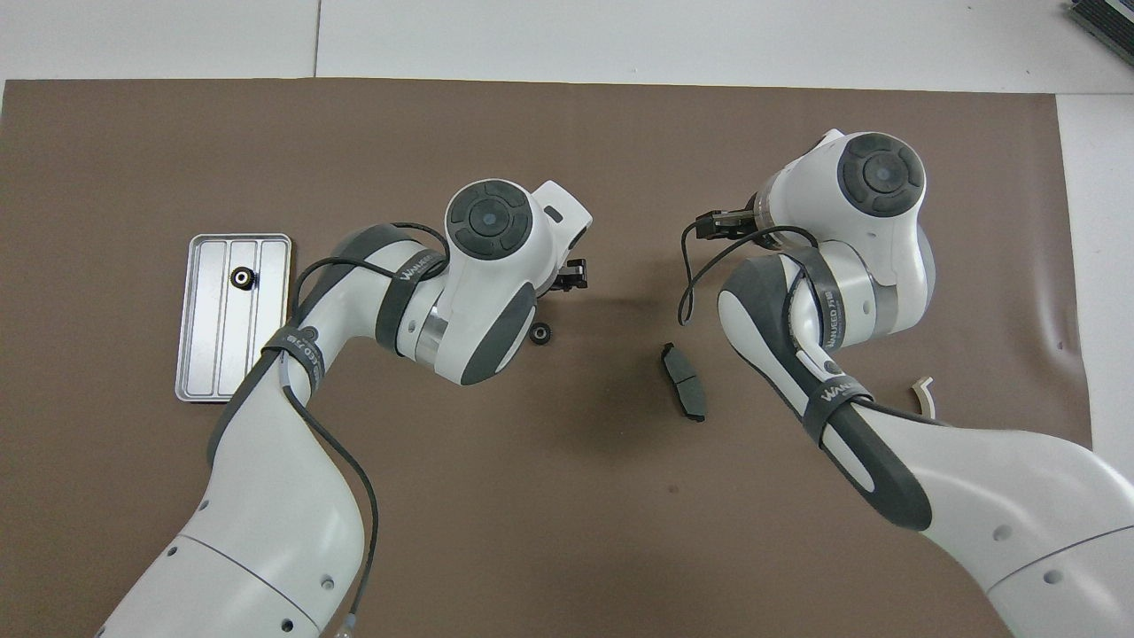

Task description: Pick bearing gear from pile to tray

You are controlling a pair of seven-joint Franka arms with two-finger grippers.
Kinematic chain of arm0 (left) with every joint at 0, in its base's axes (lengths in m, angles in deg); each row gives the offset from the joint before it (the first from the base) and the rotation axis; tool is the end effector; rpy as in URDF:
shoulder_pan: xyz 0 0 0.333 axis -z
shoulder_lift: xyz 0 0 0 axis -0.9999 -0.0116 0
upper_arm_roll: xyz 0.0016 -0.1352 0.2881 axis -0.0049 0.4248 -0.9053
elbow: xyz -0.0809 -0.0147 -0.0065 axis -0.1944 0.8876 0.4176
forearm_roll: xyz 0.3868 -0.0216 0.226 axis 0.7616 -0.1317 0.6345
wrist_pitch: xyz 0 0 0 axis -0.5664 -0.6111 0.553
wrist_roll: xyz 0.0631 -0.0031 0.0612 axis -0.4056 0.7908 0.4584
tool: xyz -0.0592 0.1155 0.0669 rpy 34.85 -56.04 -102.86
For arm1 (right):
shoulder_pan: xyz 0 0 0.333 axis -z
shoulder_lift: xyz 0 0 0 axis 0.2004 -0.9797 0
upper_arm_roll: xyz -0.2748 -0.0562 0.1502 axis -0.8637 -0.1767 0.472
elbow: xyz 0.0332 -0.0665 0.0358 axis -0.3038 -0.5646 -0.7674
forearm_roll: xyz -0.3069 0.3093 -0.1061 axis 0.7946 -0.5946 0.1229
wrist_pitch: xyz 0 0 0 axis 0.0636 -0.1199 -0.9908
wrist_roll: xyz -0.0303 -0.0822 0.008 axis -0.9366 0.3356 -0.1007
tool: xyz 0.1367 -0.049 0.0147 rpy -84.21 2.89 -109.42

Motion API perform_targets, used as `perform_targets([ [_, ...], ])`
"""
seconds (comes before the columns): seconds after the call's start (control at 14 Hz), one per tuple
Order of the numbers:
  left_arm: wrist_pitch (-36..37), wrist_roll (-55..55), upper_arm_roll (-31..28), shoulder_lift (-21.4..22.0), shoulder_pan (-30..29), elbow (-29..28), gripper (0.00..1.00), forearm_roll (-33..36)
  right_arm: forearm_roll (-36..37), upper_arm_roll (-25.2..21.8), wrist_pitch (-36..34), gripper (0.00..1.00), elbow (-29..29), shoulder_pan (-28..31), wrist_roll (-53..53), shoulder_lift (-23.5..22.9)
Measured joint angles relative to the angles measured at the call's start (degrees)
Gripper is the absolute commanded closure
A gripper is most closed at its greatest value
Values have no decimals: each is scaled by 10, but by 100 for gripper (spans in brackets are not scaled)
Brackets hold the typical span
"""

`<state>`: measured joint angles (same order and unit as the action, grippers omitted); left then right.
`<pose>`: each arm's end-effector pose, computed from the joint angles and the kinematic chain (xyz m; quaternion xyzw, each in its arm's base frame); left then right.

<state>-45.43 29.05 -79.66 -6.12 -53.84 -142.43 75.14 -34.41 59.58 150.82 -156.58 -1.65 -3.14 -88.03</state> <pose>0.6117 -0.4365 0.2540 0.9983 -0.0253 0.0275 0.0437 0.7191 0.1560 0.2722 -0.9963 -0.0186 -0.0837 0.0027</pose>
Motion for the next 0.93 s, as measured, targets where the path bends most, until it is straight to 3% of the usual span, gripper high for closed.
perform_targets([
  [0.29,-25,-3,0,15,19,-59,19,0,4,-1,59,15,-1,29,33,-45],
  [0.64,-25,-4,0,30,19,-76,30,0,5,2,60,40,-1,38,41,-54],
  [0.79,-26,-4,0,30,19,-80,32,0,5,3,58,60,-1,37,41,-53],
  [0.93,-31,-4,0,30,19,-85,36,0,5,3,58,87,-1,37,41,-53],
])
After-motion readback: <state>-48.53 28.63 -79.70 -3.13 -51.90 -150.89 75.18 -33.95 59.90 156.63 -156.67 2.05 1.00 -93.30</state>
